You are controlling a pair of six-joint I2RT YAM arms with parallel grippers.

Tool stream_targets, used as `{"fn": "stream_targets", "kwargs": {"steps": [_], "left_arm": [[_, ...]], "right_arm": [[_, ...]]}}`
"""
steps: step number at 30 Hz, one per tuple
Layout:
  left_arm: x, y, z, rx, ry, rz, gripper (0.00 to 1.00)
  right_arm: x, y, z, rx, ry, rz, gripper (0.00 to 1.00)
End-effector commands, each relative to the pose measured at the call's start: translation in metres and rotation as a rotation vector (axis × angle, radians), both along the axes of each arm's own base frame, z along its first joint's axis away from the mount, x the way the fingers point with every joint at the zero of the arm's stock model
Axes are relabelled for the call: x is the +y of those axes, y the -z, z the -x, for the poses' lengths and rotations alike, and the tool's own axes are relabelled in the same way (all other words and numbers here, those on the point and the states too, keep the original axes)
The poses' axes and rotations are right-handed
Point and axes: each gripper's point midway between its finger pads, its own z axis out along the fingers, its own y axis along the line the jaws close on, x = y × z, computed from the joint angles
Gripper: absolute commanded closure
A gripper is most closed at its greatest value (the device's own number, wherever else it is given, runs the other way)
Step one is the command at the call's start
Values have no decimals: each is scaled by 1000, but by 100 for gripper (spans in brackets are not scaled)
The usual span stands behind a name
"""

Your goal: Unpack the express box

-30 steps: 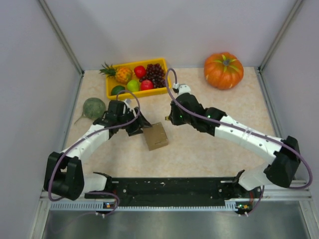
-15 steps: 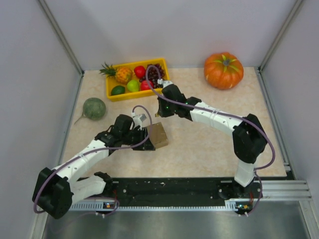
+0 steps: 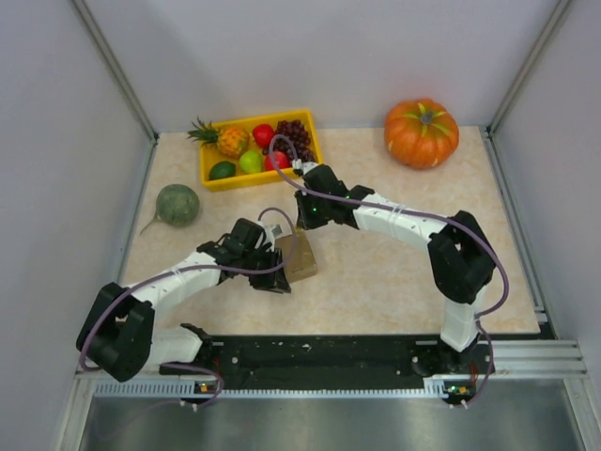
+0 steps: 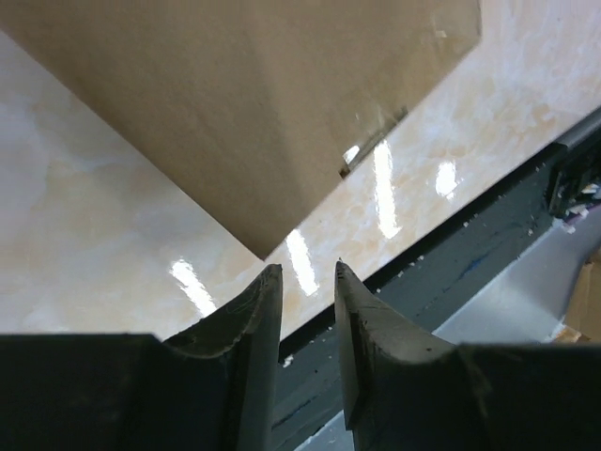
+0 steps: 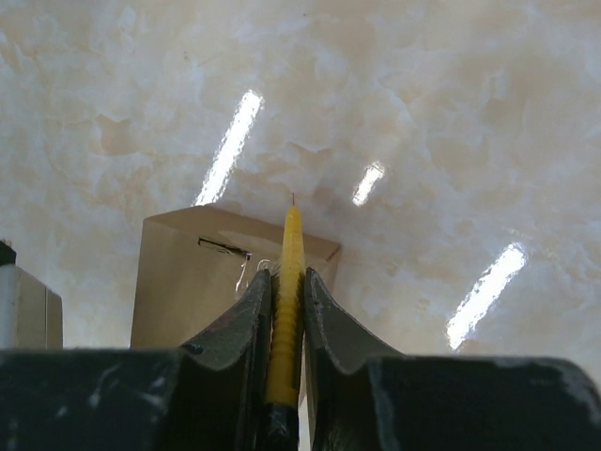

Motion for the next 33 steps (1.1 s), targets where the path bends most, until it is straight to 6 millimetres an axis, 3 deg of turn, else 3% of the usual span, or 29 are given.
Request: {"fn": "stream_targets", "kwargs": {"steps": [1,12,18,22,25,33], "left_arm": [[3,-5,-29,-75,-64,-74,66],[9,3,-65,-30,-262,-164,69],[12,0,-84,-7,-317,-170,74],[1,-8,-101,2,-313,-146,75],[-7,-9,-111,7,-305,-135,76],[-17,-11,-147,-33,-285,-154,76]], "right_arm": [[-12,-24,5,-23,22,-31,100],[-47,-32,32,36,142,-22,100],[-63,-20,57,102,161,-16,100],[-72,-6,75,136,163,9,100],[-77,-6,86,147,173,1,100],[-75,-22,116,128,128,-14,100]]}}
